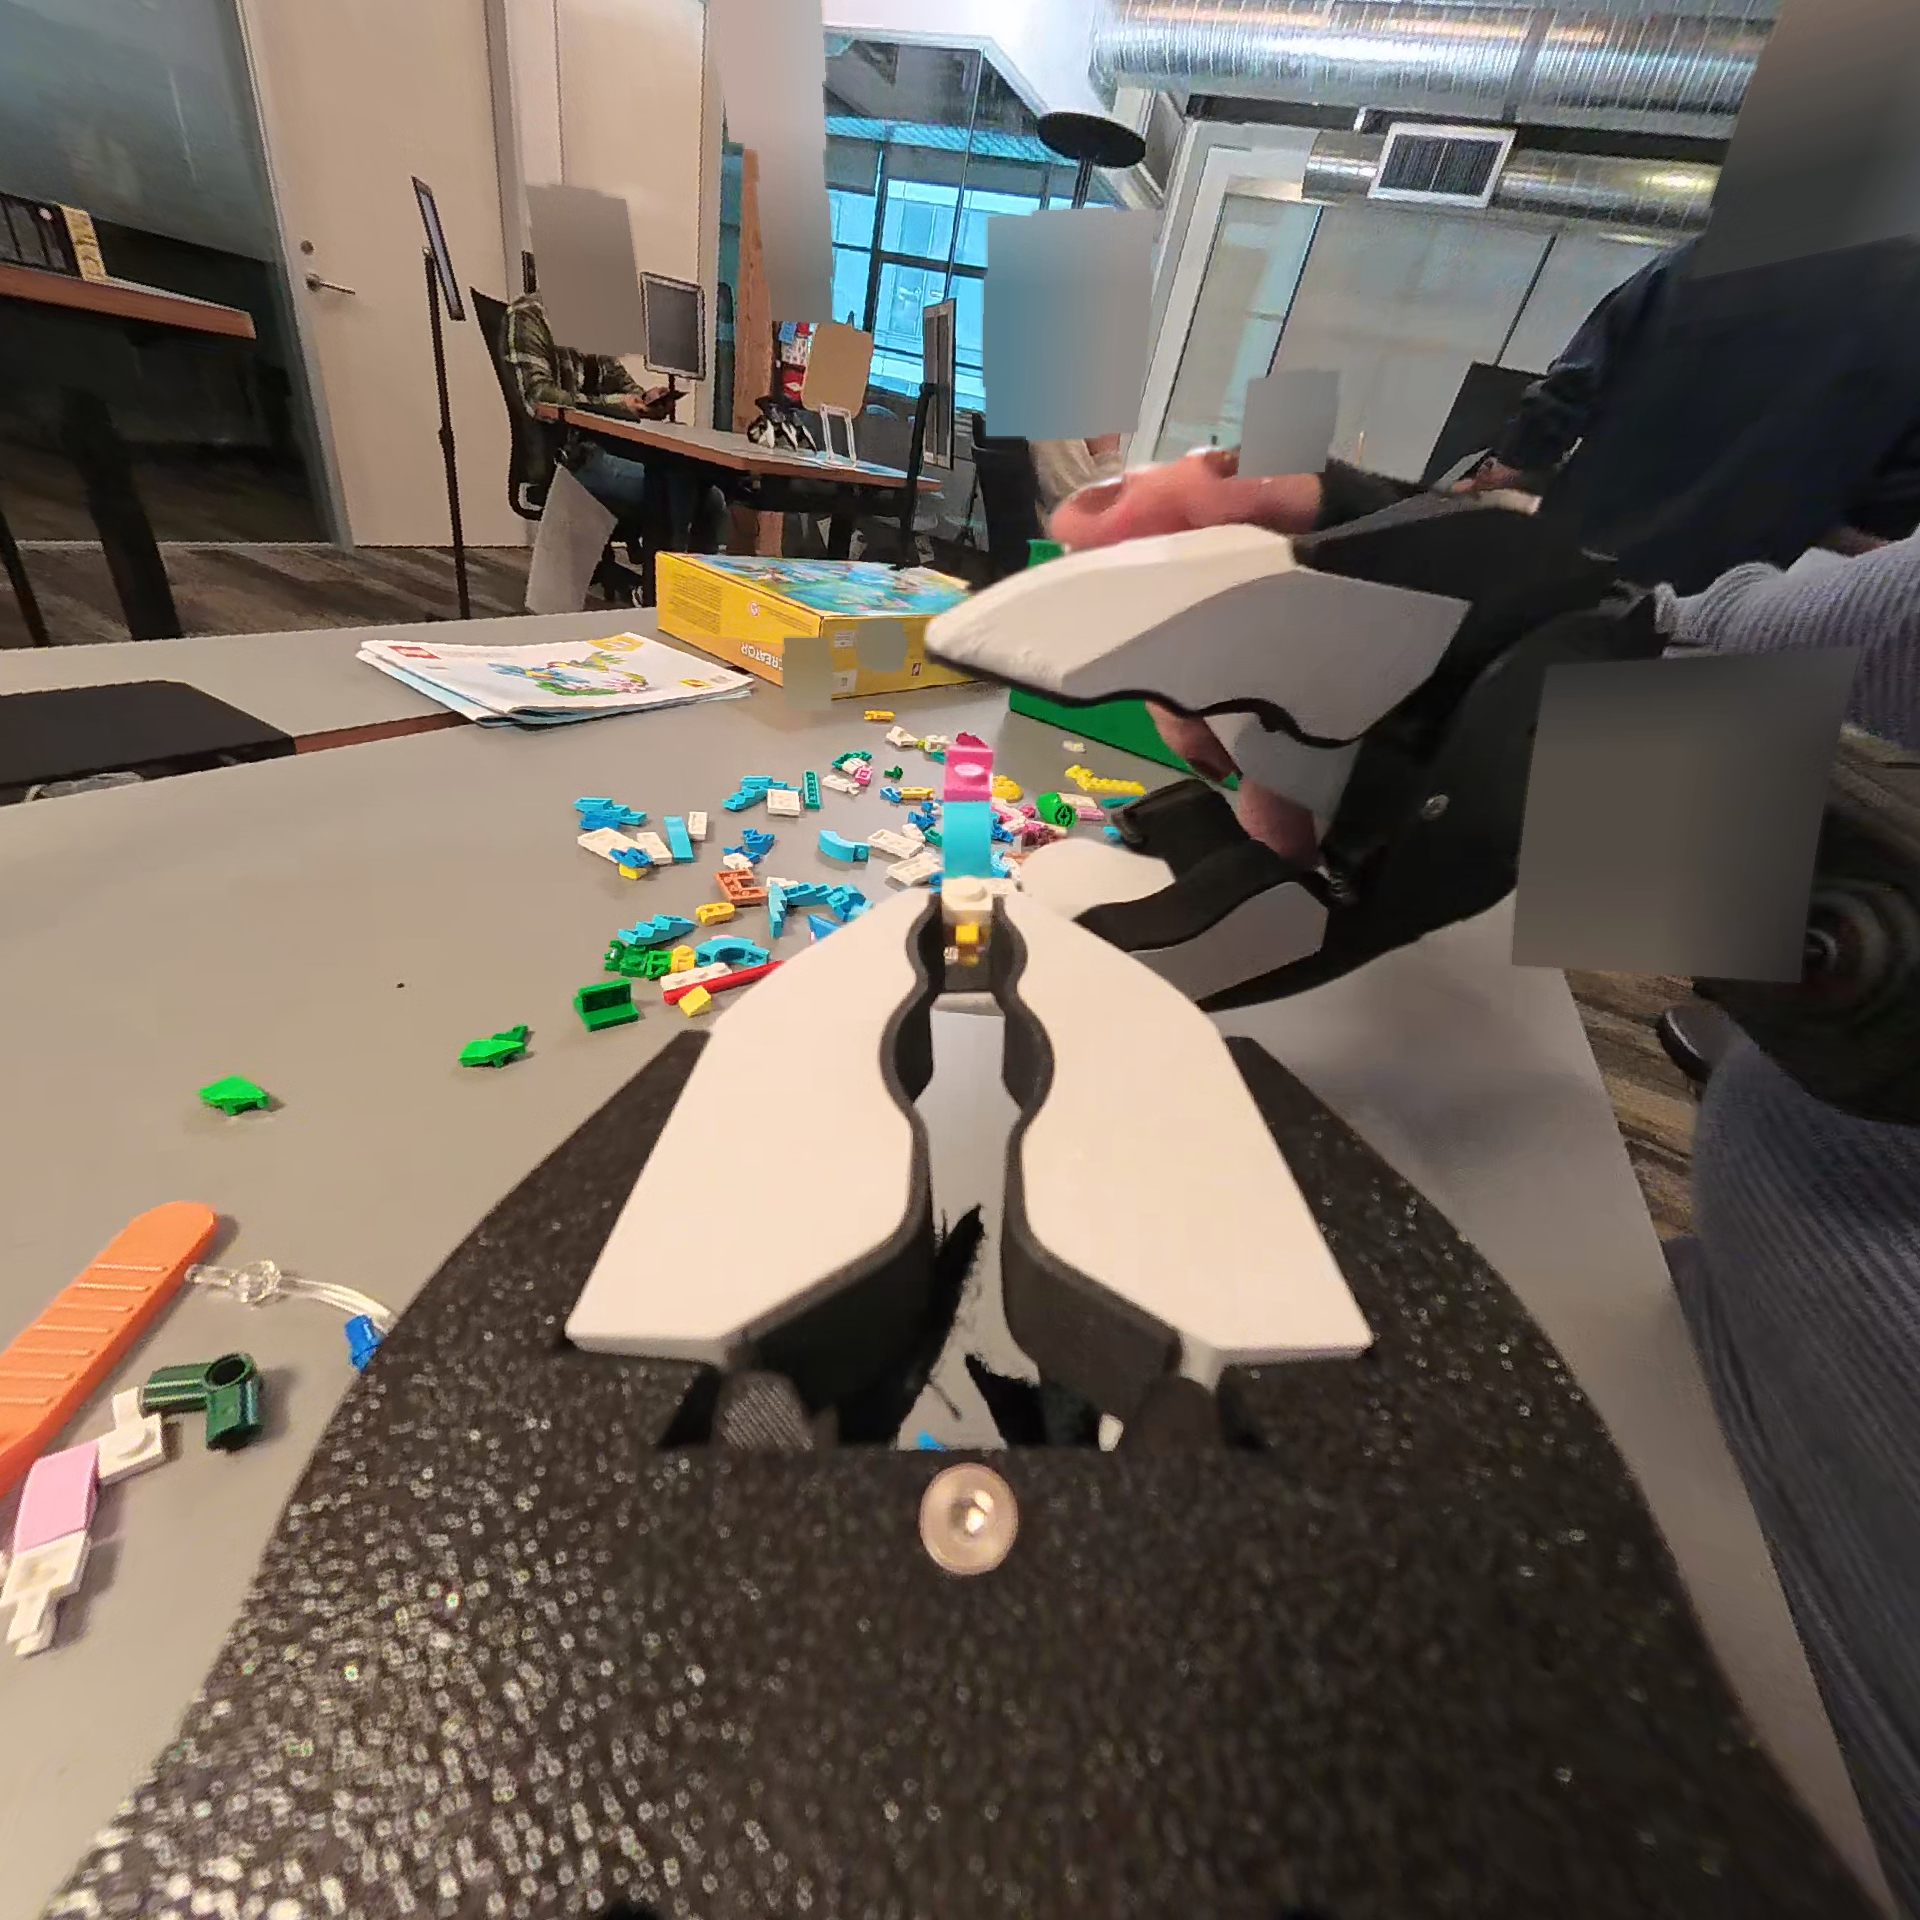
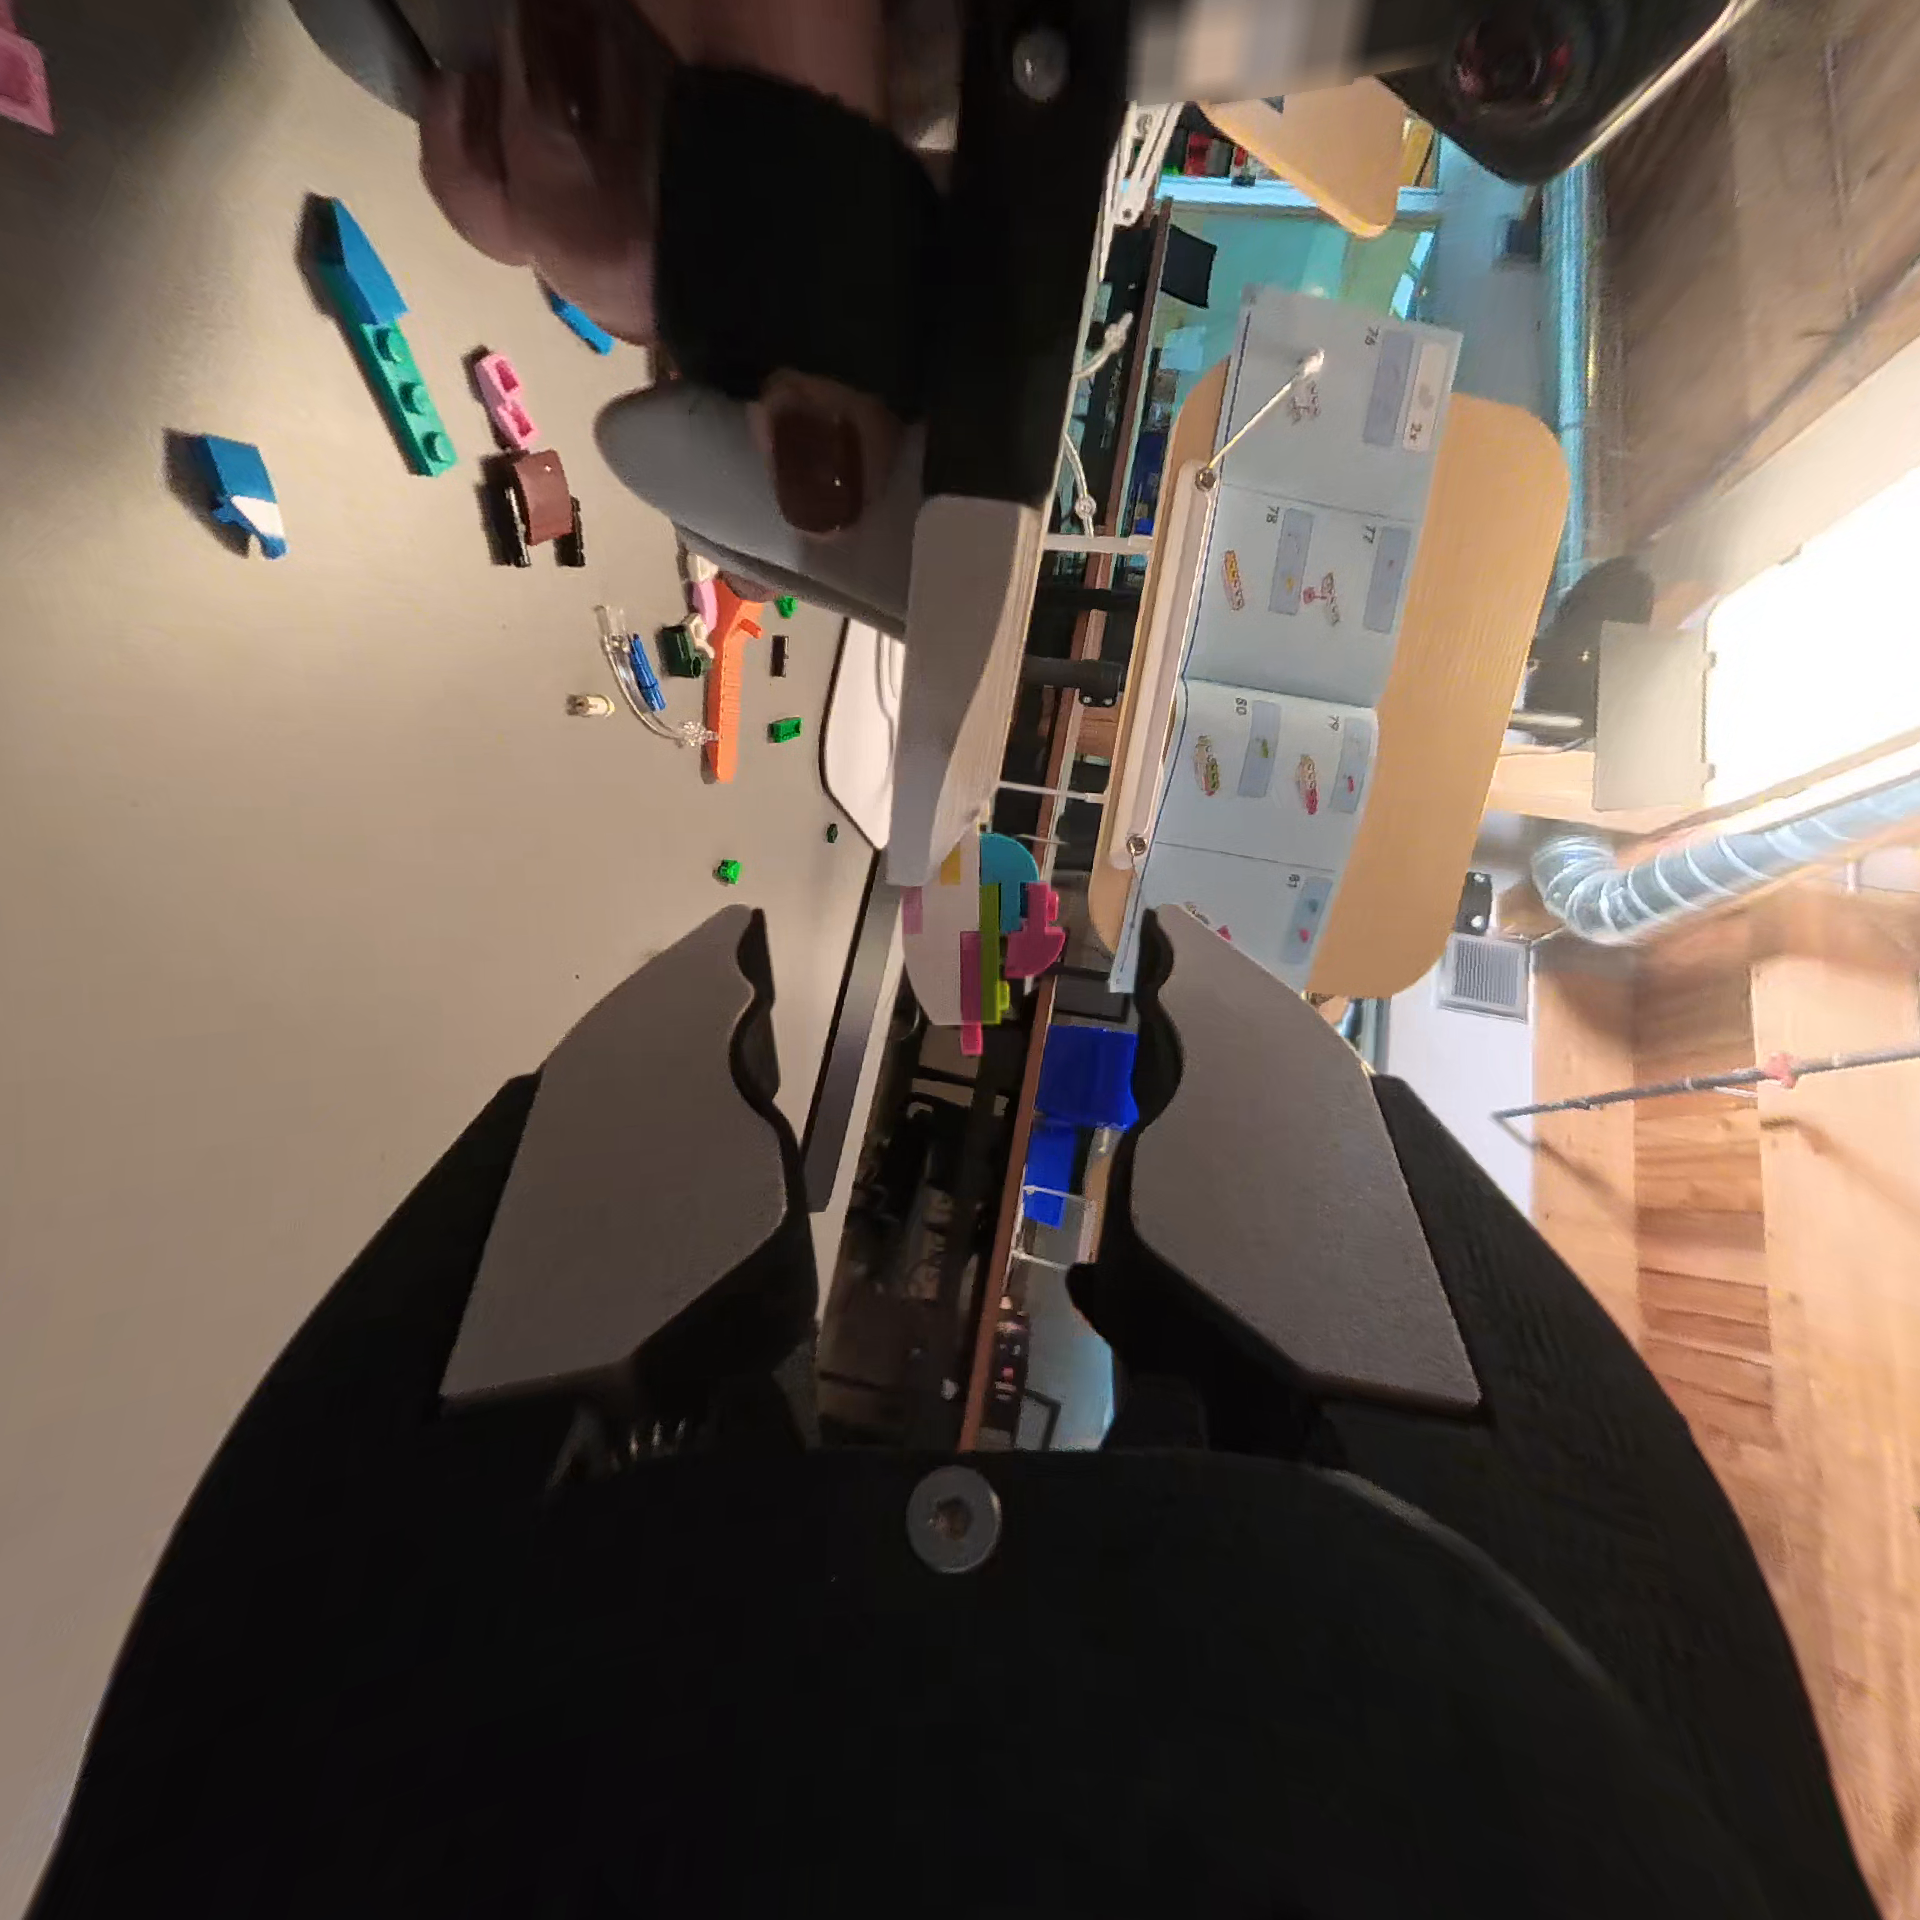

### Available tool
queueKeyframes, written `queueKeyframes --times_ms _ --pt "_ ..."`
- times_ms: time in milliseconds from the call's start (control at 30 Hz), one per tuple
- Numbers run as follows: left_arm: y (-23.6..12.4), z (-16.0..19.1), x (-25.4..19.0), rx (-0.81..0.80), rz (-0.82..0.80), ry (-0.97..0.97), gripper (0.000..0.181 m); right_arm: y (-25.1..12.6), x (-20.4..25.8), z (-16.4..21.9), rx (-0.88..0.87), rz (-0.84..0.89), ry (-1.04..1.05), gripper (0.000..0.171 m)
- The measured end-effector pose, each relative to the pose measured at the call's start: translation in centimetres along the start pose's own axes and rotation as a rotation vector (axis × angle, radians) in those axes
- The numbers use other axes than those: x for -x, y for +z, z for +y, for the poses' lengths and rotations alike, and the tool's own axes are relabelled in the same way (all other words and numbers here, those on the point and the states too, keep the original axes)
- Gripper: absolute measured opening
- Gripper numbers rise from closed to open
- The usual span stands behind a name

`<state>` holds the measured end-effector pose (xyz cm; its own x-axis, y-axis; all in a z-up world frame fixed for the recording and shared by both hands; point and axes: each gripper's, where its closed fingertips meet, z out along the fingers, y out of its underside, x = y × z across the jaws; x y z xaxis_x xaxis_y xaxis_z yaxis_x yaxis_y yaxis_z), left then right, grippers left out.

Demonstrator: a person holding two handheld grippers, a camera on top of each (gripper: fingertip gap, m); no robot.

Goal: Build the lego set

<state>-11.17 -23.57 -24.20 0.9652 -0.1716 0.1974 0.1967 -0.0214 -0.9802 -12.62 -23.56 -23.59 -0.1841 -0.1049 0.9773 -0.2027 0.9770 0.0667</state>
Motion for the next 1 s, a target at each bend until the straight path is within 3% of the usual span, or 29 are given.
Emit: queueKeyframes --times_ms 233,667,1000 --pt "0.1 0.1 -0.2 0.006 0.009 -0.008 0.008 0.5 -0.5 0.4 0.014 0.023 -0.046 0.029" --pt "0.4 1.2 0.1 0.073 -0.012 -0.010 0.008 0.9 0.4 0.7 0.021 -0.116 -0.210 0.028" --pt "0.6 2.0 -0.2 0.137 0.000 0.013 0.008 0.6 1.5 0.6 -0.023 -0.256 -0.184 0.030"
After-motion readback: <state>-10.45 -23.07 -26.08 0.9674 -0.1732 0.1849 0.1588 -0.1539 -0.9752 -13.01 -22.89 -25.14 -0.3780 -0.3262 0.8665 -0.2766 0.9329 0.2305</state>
